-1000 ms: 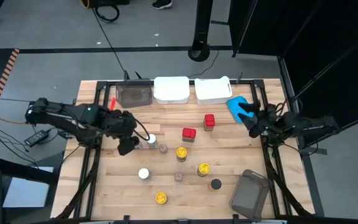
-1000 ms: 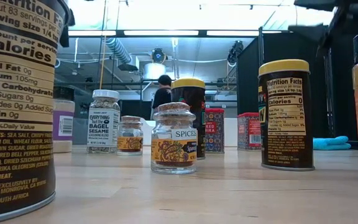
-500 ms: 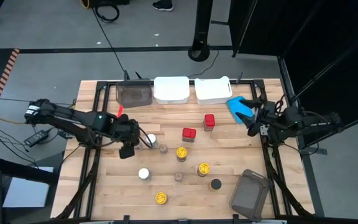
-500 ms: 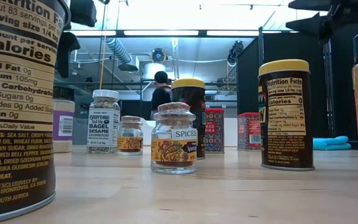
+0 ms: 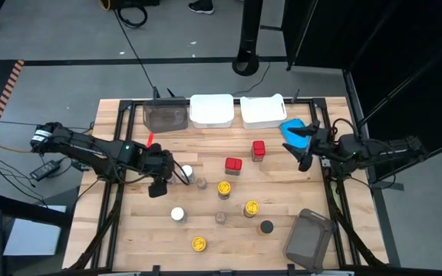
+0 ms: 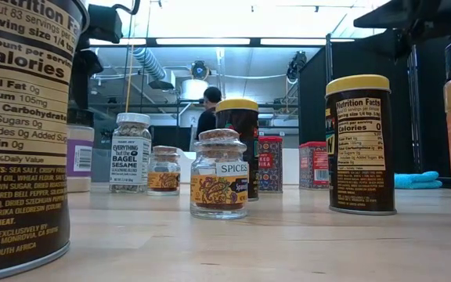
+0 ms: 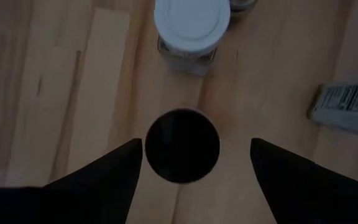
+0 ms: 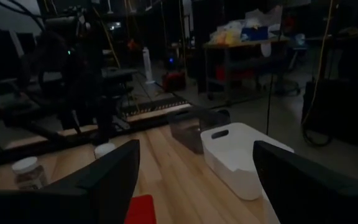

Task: Sort spices by type
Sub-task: Put the purple seasoning bottle into the top black bin

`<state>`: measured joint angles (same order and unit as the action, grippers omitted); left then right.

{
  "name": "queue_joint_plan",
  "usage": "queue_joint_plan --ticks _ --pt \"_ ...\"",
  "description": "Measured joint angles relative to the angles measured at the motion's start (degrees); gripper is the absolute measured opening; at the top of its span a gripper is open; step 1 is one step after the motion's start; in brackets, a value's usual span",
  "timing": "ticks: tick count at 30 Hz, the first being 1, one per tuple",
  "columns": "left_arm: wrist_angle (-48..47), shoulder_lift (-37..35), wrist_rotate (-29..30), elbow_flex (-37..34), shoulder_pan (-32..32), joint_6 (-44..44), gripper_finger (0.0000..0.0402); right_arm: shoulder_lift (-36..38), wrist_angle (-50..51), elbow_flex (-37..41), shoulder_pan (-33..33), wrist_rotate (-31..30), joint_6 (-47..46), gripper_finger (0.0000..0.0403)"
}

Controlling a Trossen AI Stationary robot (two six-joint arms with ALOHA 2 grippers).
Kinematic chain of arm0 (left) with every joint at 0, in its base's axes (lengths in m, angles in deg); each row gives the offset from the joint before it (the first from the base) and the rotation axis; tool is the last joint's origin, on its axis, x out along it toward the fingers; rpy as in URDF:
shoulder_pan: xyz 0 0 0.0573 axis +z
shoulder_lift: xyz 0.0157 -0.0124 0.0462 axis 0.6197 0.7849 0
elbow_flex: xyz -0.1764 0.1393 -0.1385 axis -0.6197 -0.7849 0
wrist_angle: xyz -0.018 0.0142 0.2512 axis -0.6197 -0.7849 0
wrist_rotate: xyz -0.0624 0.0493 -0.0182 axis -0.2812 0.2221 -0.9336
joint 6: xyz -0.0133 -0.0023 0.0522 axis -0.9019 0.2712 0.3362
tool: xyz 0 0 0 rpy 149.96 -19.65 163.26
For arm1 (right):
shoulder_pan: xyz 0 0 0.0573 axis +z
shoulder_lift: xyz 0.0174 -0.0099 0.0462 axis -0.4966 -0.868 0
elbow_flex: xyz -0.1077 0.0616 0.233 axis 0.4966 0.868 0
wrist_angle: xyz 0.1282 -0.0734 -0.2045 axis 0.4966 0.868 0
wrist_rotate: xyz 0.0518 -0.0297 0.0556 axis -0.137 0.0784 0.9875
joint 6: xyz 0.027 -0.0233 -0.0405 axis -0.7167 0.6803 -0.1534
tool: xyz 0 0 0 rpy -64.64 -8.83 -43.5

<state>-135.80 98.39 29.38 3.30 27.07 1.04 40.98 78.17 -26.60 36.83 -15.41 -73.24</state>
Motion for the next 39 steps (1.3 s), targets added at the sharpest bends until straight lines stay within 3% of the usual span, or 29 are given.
queue_joint_plan --ticks 14,24,39 --pt "2.2 1.2 0.0 0.0 3.8 4.9 0.0305 -1.9 -0.1 0.0 0.0 0.0 -2.9 0.032" --pt "4.7 1.2 -6.1 -3.6 4.9 2.3 0.0305 -1.9 0.0 0.0 0.0 0.0 -2.8 0.032" --pt "5.2 1.2 -4.6 -4.4 4.9 3.2 0.0305 -1.9 0.0 0.0 0.0 0.0 -2.5 0.032"
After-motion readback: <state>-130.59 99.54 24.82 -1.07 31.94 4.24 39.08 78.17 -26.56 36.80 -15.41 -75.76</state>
